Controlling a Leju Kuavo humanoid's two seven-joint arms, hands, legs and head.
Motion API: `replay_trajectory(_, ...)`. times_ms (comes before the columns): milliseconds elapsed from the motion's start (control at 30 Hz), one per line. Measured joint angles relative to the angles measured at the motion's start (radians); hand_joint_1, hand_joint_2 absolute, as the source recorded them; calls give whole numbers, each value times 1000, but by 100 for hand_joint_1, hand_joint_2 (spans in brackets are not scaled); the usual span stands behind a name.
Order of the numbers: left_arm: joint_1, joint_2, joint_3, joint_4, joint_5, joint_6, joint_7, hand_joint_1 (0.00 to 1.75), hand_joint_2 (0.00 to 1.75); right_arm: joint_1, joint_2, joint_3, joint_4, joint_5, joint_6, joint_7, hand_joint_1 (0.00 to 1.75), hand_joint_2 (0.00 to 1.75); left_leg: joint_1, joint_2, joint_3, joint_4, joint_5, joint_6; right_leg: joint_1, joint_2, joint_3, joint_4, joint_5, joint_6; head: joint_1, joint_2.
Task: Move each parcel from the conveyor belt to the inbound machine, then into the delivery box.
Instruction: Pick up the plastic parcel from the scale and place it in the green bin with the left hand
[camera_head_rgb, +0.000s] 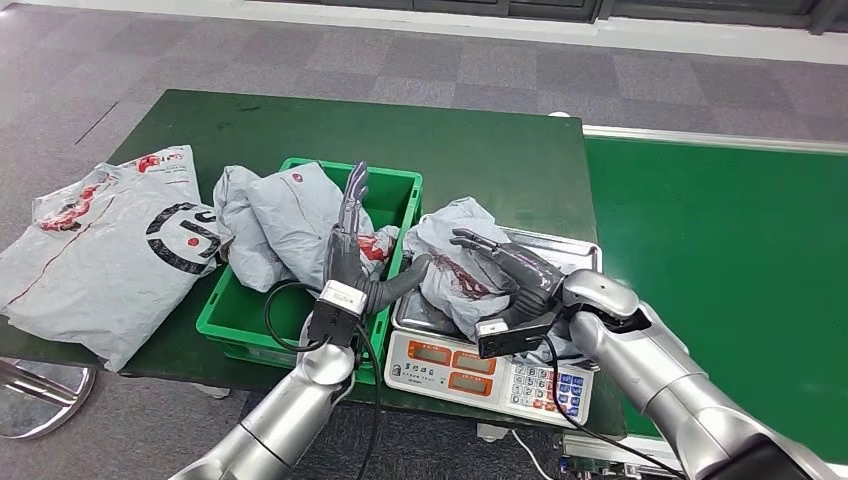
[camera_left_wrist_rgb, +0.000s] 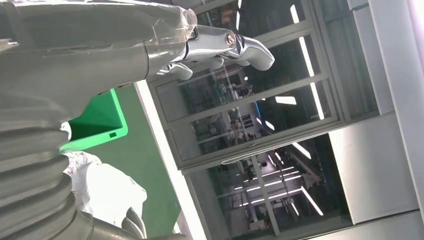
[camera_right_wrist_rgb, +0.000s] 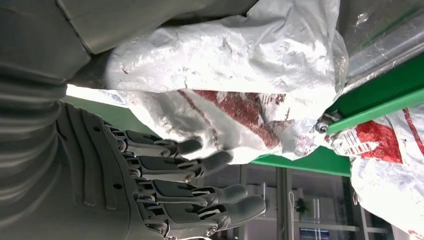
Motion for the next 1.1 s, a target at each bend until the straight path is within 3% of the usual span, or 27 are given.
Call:
replay_trajectory(433, -1, -1, 0, 2, 0, 0, 0, 0, 175, 4, 11, 0, 17, -7, -2, -4, 0, 175, 0, 0, 0, 0, 0, 0, 0, 0, 0, 0, 0, 0, 0, 0)
replay_trajectory(667, -1, -2, 0, 2, 3, 0, 0, 0, 175, 38, 29, -51, 15, -130, -61, -31, 0, 175, 0, 0, 0, 0, 0, 0, 0, 0, 0, 0, 0, 0, 0, 0)
replay_trajectory(900, 1, -1, 0, 3, 8, -3, 0, 0, 175, 102, 27, -180, -50, -247, -195, -48, 0, 175, 0, 0, 0, 0, 0, 0, 0, 0, 0, 0, 0, 0, 0, 0)
replay_trajectory(1033, 5, 4, 0, 15, -10, 16, 0, 0, 175, 165, 7, -357, -212, -488, -206, -49, 0, 175, 0, -2, -1, 0, 0, 0, 0, -2, 0, 0, 0, 0, 0, 0)
replay_trajectory(1100, 9, 8, 0, 20, -13, 20, 0, 0, 175, 196, 1, -450, -277, -543, -187, -41, 0, 175, 0, -2, -1, 0, 0, 0, 0, -2, 0, 0, 0, 0, 0, 0)
